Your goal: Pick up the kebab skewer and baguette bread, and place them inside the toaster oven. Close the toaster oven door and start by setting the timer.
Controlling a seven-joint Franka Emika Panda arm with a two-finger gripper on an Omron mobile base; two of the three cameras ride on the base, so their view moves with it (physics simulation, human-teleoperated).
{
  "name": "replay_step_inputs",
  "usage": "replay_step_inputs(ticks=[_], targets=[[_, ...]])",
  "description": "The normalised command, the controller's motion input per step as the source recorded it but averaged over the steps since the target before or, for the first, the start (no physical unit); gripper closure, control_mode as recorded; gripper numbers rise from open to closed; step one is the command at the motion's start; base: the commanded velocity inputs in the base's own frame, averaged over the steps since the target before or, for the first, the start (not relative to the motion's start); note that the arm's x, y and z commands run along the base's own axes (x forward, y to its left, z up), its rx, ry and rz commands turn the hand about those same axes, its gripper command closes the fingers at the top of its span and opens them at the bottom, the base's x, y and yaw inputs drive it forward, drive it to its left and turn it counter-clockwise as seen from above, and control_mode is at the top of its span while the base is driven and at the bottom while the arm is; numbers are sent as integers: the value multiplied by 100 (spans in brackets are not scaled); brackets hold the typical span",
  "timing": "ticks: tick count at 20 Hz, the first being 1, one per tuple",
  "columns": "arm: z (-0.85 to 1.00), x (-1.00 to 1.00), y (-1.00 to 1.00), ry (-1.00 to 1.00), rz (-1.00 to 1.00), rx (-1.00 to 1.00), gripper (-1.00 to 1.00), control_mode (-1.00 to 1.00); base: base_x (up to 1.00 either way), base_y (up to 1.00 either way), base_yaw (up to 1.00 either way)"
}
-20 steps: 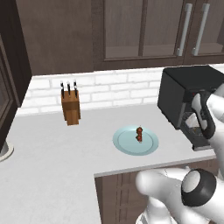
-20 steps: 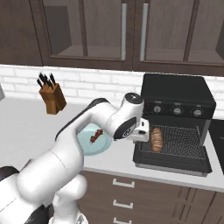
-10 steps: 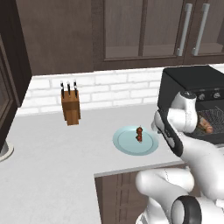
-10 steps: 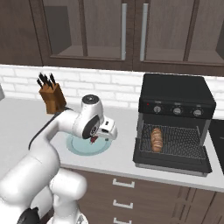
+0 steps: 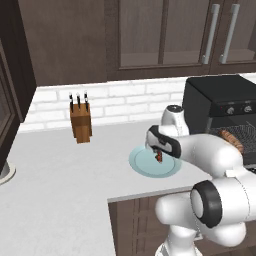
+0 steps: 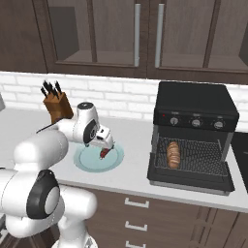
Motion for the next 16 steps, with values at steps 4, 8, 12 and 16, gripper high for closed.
replay_step_inputs(ticks=[4, 8, 12, 16], targets=[[-42, 40, 0, 0, -4, 1, -100, -100, 0, 0, 0], [-42, 26, -2, 0, -3, 5, -100, -100, 0, 0, 0], [-36, 4, -8, 0, -5, 3, -100, -100, 0, 0, 0], [-27, 0, -16, -1, -5, 0, -100, -100, 0, 0, 0]])
